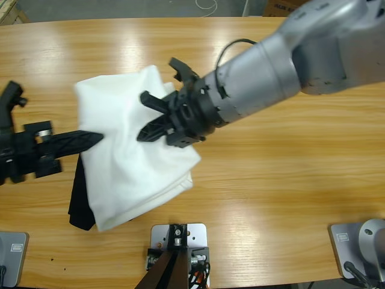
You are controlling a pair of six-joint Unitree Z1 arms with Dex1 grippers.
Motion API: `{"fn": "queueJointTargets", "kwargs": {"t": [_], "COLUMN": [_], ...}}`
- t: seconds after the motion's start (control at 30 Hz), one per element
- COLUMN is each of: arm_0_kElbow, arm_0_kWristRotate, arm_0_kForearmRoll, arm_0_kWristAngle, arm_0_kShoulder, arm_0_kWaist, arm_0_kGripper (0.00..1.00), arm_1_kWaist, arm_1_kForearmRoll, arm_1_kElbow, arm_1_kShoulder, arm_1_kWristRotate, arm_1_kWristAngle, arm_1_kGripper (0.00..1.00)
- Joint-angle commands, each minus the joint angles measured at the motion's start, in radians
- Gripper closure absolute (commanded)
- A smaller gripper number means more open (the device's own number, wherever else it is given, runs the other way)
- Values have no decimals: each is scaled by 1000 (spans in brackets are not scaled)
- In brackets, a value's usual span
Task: Fold clothes
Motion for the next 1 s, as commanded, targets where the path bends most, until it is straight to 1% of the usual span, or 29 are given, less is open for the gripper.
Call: {"fn": "queueJointTargets", "kwargs": {"t": [0.03,0.13,0.2,0.23,0.27,0.33,0.43,0.6,0.67,0.73,0.83,1.0], "arm_0_kElbow": [67,94,102,102,101,89,70,33,9,-7,-12,-6], "arm_0_kWristRotate": [37,65,102,115,138,165,199,327,361,394,421,447], "arm_0_kForearmRoll": [257,291,305,305,305,299,295,295,295,294,291,291], "arm_0_kWristAngle": [-76,-125,-175,-189,-203,-204,-219,-332,-369,-395,-418,-417], "arm_0_kShoulder": [-250,-272,-263,-251,-226,-182,-147,-53,-5,38,82,133], "arm_0_kWaist": [111,171,236,253,280,300,355,494,534,562,584,595], "arm_0_kGripper": [1000,1000,1000,1000,1000,1000,1000,1000,1000,1000,1000,1000], "arm_1_kWaist": [62,89,107,113,120,133,141,149,159,162,162,162], "arm_1_kForearmRoll": [88,127,139,141,141,141,147,170,168,162,158,160], "arm_1_kElbow": [-198,-274,-298,-302,-307,-318,-326,-321,-318,-318,-318,-316], "arm_1_kShoulder": [179,224,244,250,258,270,279,264,257,254,264,274], "arm_1_kWristRotate": [10,12,18,21,25,32,40,39,26,20,20,24], "arm_1_kWristAngle": [-16,-18,-24,-26,-28,-31,-37,-70,-111,-140,-141,-139], "arm_1_kGripper": [1000,1000,1000,1000,1000,1000,1000,1000,1000,1000,1000,1000]}}
